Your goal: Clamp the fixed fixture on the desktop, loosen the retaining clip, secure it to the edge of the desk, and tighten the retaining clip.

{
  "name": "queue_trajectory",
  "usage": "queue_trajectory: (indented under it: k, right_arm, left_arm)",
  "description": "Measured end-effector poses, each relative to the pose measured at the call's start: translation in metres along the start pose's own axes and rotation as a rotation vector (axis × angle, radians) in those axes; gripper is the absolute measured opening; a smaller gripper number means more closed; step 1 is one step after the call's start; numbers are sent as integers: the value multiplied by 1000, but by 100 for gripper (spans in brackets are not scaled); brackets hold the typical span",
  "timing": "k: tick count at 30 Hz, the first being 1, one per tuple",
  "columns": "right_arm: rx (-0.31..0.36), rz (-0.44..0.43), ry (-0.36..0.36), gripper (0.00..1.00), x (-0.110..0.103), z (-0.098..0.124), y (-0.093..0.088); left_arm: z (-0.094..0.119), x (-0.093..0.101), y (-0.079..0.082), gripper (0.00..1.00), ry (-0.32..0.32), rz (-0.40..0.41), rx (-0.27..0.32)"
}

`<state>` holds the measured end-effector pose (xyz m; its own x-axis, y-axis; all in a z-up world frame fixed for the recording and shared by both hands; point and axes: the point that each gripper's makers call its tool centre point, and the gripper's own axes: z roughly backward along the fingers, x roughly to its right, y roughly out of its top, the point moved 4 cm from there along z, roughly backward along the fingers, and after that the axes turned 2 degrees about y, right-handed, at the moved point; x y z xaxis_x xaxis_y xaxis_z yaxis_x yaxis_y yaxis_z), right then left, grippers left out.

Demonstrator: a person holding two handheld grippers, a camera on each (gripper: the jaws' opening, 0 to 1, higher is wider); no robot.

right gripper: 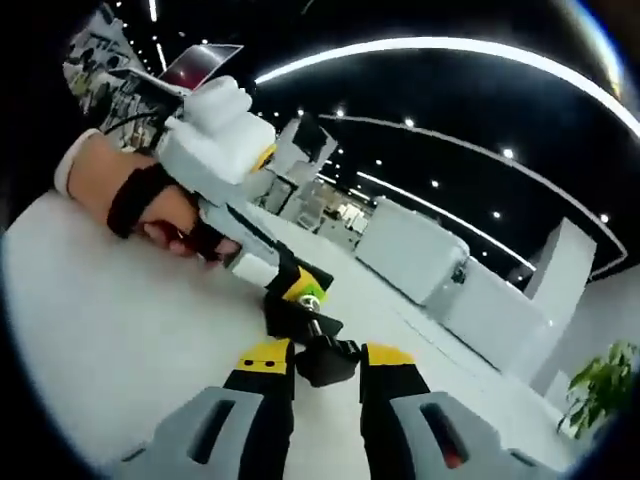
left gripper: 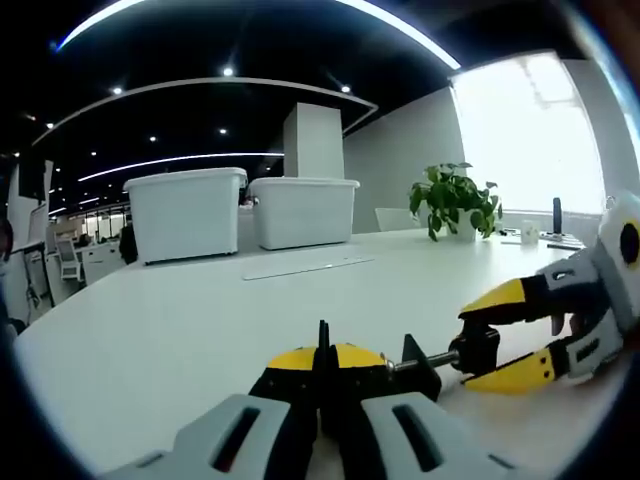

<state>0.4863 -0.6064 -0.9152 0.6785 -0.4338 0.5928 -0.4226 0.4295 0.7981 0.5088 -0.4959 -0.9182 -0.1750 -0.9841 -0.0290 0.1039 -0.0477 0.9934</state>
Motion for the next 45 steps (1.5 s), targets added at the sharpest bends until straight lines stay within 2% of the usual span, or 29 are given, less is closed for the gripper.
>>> queue_trajectory:
  k: [3, 7, 15, 18, 22, 24, 26, 27, 30, 32, 34, 36, 37, 38, 41, 43, 45]
  right_arm:
    - [0, 14, 0, 23, 1, -1, -1]
    - [-11, 124, -24, 23, 1, -1, 0]
    - [-13, 91, -19, 24, 0, -1, -2]
    - [-17, 152, -36, 25, -2, 0, 2]
    - [-21, 134, -33, 25, -2, 1, 2]
    - [-28, 116, -34, 30, 0, 3, 3]
    - [-16, 16, -33, 40, 3, 3, 3]
    - [-19, -48, -29, 42, 5, 4, 1]
    - [-14, -204, -16, 44, 12, 3, -1]
    - [-5, -360, 16, 48, 10, 3, 0]
    - [36, -469, 62, 49, 7, 2, 5]
    - [39, -634, 88, 50, 9, 0, 2]
    - [39, -690, 99, 51, 10, -1, 1]
    - [33, -783, 105, 50, 13, -1, -3]
    - [42, -945, 67, 41, 27, -1, -12]
    - [46, -989, 64, 34, 29, 0, -13]
    - [41, -990, 68, 32, 29, -1, -14]
  left_arm:
    - [0, 0, 0, 4, 0, 2, -1]
    - [0, 0, 0, 4, 2, 0, -1]
    - [-1, 0, 0, 4, 2, -1, -2]
    - [-1, 0, 0, 4, 2, -2, -2]
    - [-1, 0, 0, 4, 3, -4, -2]
    - [-1, 0, 0, 4, 4, -9, -2]
    - [-1, 0, 0, 4, 4, -8, -2]
    - [-2, 0, 0, 4, 4, -8, -2]
    - [-2, -1, 0, 4, 4, -9, -2]
    - [-2, -1, 0, 4, 5, -12, -2]
    - [-2, -1, 0, 4, 6, -16, -2]
    - [-2, 0, 0, 4, 6, -17, -2]
    - [-2, 0, 0, 4, 6, -18, -2]
    - [-2, 0, 0, 4, 7, -19, -1]
    - [-2, -1, 0, 4, 7, -21, -1]
    - [-2, -1, 0, 4, 7, -22, -1]
    - [-2, -1, -1, 4, 7, -21, -1]
